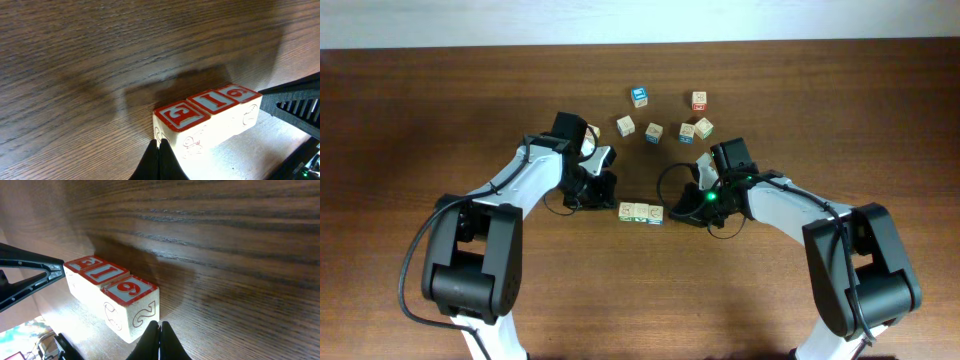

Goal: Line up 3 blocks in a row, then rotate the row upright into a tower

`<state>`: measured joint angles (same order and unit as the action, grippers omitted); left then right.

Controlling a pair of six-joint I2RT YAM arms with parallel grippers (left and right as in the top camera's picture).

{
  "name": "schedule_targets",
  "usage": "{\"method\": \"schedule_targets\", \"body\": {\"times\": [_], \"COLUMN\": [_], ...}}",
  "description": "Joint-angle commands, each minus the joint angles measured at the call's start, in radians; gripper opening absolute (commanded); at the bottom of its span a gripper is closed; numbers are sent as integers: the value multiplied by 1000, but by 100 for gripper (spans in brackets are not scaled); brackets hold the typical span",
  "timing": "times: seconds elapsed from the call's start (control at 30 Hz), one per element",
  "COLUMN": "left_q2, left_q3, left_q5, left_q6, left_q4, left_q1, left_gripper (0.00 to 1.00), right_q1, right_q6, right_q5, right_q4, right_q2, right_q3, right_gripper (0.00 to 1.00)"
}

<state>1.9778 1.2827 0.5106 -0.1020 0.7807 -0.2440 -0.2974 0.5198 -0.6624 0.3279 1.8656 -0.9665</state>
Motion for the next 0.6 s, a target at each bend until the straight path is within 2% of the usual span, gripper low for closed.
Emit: {"method": "schedule_targets", "body": {"times": [0.0, 0.17, 0.57], "left_q2": [6, 6, 6], "left_q3": [-7, -7, -7], "left_q5": [28, -38, -36], "left_q6": [-10, -85, -84], "left_q4": [2, 1, 1], "left_q1": [-5, -38, -39], "left_gripper": [0, 0, 0], "right_q1": [-10, -10, -32], "right_q6": [-2, -2, 13], "right_q5": [12, 12, 9], "right_q4": [-3, -3, -5], "right_q2": [8, 8, 8], "right_q3": [4, 4, 4], "right_gripper": [4, 4, 4]}}
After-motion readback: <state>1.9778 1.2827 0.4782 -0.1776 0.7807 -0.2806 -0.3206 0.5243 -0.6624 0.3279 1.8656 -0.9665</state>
